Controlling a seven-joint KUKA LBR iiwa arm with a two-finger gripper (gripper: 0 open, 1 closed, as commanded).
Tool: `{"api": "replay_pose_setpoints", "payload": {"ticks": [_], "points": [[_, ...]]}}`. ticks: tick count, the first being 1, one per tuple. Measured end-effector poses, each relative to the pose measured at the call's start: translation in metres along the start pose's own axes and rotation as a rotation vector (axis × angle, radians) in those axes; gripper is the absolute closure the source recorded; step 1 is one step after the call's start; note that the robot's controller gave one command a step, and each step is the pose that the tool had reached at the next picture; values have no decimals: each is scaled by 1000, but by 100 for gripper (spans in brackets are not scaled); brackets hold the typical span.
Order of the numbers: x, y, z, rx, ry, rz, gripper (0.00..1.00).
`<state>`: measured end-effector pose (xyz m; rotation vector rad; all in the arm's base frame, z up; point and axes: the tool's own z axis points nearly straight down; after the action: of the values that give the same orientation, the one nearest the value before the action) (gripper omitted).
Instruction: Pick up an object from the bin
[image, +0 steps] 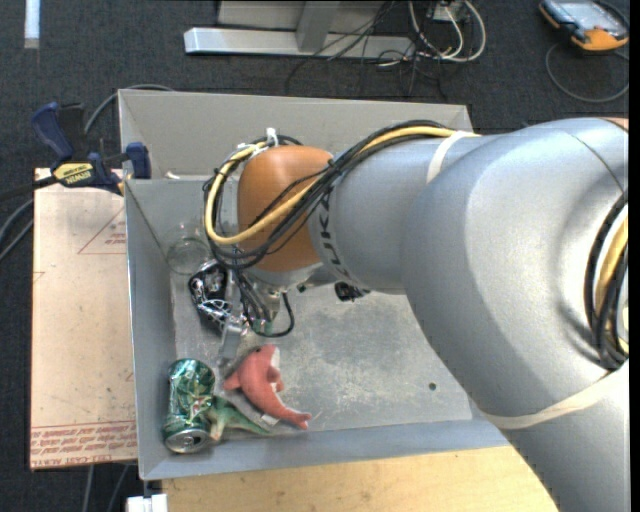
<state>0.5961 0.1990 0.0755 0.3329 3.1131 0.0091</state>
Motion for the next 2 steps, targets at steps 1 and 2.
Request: {"api": "replay_pose_setpoints", "payload": {"ticks": [1, 2], "points": [[-15, -3, 3, 1, -1, 97, 0], [-35, 1, 3, -4, -8, 144, 0]]}}
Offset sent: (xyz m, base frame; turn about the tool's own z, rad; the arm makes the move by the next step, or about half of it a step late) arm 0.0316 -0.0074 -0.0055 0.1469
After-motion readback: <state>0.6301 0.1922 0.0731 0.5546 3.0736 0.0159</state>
